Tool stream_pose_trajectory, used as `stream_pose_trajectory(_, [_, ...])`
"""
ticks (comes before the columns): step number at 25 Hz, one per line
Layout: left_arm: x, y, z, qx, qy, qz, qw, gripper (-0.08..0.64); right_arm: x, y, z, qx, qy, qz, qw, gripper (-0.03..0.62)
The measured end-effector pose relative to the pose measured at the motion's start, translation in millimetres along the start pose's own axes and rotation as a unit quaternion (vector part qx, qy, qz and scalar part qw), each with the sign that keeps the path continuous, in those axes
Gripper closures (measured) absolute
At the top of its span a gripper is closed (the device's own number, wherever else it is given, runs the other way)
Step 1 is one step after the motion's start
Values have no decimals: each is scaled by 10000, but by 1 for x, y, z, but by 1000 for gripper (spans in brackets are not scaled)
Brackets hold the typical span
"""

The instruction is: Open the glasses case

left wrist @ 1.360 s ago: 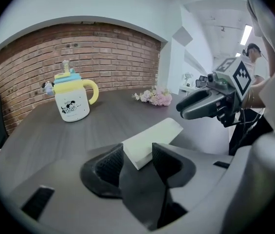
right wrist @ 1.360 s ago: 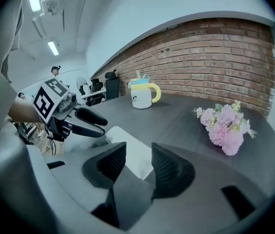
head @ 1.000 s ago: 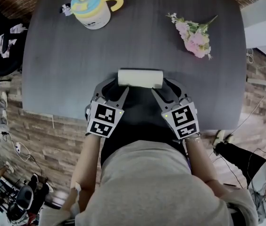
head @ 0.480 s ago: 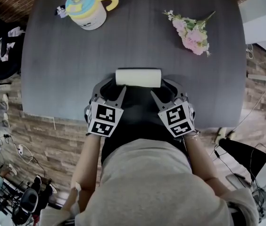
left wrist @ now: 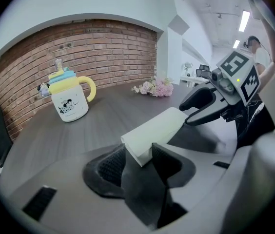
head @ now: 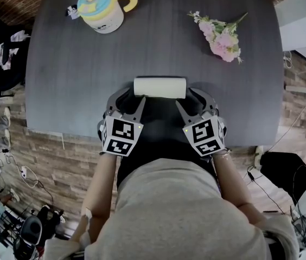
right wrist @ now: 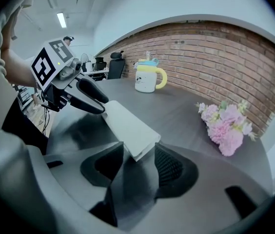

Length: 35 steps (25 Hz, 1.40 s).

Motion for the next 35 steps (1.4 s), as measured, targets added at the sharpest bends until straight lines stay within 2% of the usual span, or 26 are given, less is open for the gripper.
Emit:
stream_pose_trajectory(8, [4,-11,2,-200,1,-40,9998,379,-8,-13,6,-308,37,109,9995,382])
stream_pose_trajectory(10, [5,-16,2,-258,-22,-75,9996,379,-10,-18,7,-447,0,125,9989,399])
stream_pose_trajectory(13, [4,-20,0,-210,64,-166,9996,383,-12,-26,9,-609,-55,152,9980,457])
stream_pose_trajectory(19, [8,-30,-3,-312,75,-309,9990,413,-23,-33,8,-727,-164,148,9971,469])
stream_pose_trajectory(23, [16,-40,-11,-283,72,-368,9989,422,-34,-41,1,-737,-86,133,9972,485])
stream_pose_trajectory(29, [27,-49,-23,-226,71,-333,9992,443,-53,-46,-12,-791,-141,-367,9961,497])
stream_pose_trajectory(35, [41,-57,-36,-221,21,1,9998,476,-70,-45,-27,-754,-45,-685,9948,512])
Point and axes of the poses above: the fingertips, and each gripper's own axes: z backward along the fingers, x to its left, y out of its underside, the point moved 1 cm from there along z, backward along the fingers, and after that the axes turned 6 degrees about z, right-handed, at the moved point
